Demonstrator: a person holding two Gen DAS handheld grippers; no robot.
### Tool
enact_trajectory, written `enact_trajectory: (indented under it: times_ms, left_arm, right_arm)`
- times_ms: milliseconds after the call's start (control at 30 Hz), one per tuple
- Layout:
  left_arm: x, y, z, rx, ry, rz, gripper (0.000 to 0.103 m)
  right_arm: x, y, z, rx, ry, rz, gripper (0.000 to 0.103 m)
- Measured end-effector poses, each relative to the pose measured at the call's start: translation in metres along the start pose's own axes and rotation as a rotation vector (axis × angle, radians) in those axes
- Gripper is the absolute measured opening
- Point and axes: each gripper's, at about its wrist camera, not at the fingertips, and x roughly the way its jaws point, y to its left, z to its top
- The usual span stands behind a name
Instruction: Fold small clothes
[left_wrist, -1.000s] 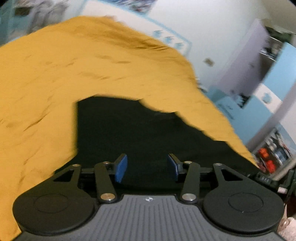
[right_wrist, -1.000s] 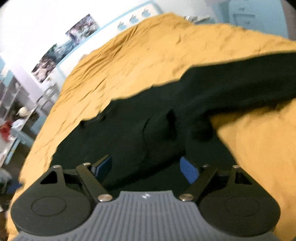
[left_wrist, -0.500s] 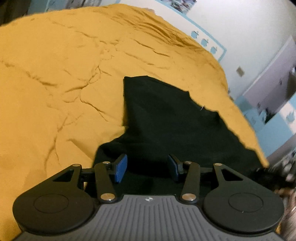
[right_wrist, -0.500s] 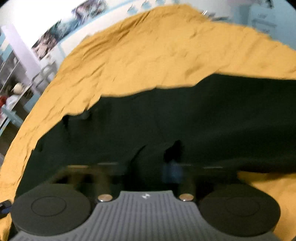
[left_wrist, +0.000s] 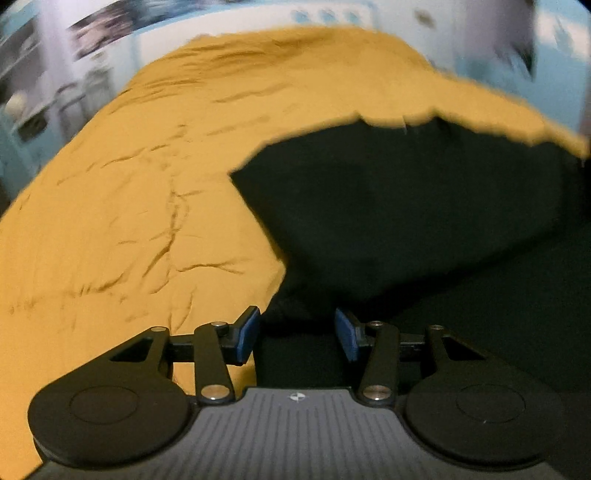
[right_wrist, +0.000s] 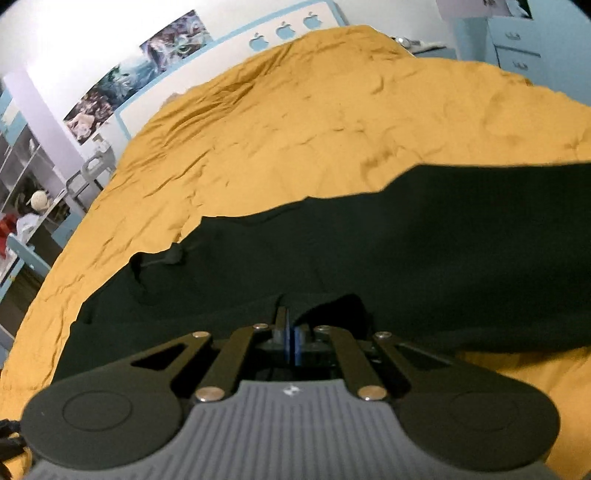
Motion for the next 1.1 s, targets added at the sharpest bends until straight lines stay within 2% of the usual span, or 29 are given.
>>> enact_trajectory:
  times_ms: [33,67,133,167,300,367,400,433,467,567,667,800,867,933,967,1000,1033,1100]
  left_arm:
    - [0.002,-0.002,0.0,0.025,0.007,0.005,0.056]
    - [0.004,-0.002,0.0,0.036,0.008,0.006,0.058]
    - [0.006,-0.003,0.001,0.061,0.002,0.015,0.064]
    - [0.008,-0.004,0.002,0.076,-0.002,0.025,0.065]
    - [0.021,-0.01,0.007,0.122,-0.014,0.026,0.062]
    - [0.024,-0.012,0.01,0.119,-0.026,0.0,0.028]
    - [0.025,-0.013,0.01,0.107,-0.026,0.004,0.024]
    - [0.025,-0.014,0.01,0.104,-0.039,0.025,0.017]
    - [0.022,-0.015,0.009,0.102,-0.061,0.044,0.011]
    - [0.002,-0.008,0.007,0.008,-0.13,0.091,0.01]
    - [-0.004,0.01,0.004,-0.167,-0.105,0.074,0.008]
    - [0.022,0.009,-0.005,-0.179,-0.019,0.057,0.009]
    - [0.023,0.006,-0.002,-0.159,-0.011,0.07,0.016]
    - [0.018,0.008,0.001,-0.146,-0.001,0.073,0.024]
    - [0.011,0.009,0.002,-0.143,0.01,0.068,0.027]
    - [0.007,0.012,0.002,-0.144,0.02,0.065,0.027]
    - [-0.002,0.012,0.0,-0.149,0.03,0.062,0.028]
    - [-0.016,0.017,-0.003,-0.179,0.051,0.044,0.028]
  right_arm:
    - [-0.002,-0.001,0.0,-0.006,0.005,-0.005,0.005]
    - [-0.002,0.0,0.001,-0.017,0.004,-0.018,0.008]
    - [-0.006,0.002,0.0,-0.05,-0.016,-0.068,0.042]
    - [-0.007,0.003,-0.001,-0.066,-0.025,-0.082,0.045]
    - [-0.003,0.001,-0.008,-0.077,0.015,-0.084,0.044]
    - [0.004,0.004,-0.009,-0.101,0.026,-0.075,0.043]
    - [0.008,0.006,-0.009,-0.112,0.037,-0.072,0.029]
    - [0.012,0.009,-0.009,-0.116,0.057,-0.065,0.0]
    - [0.014,0.011,-0.008,-0.108,0.067,-0.062,0.0]
    - [-0.006,0.021,-0.004,-0.111,-0.02,-0.055,0.0]
    - [-0.027,0.021,-0.004,-0.071,-0.081,-0.041,0.0]
    - [-0.001,0.001,-0.022,-0.075,0.005,-0.107,0.0]
    - [0.011,-0.012,-0.03,-0.041,0.019,-0.102,0.0]
    - [0.005,-0.015,-0.028,-0.015,0.004,-0.082,0.0]
    - [-0.004,-0.015,-0.027,-0.003,-0.008,-0.078,0.005]
    - [-0.012,-0.013,-0.025,-0.003,-0.012,-0.079,0.022]
    - [-0.023,-0.011,-0.024,-0.013,-0.02,-0.076,0.033]
    - [-0.045,-0.007,-0.026,-0.036,-0.032,-0.058,0.035]
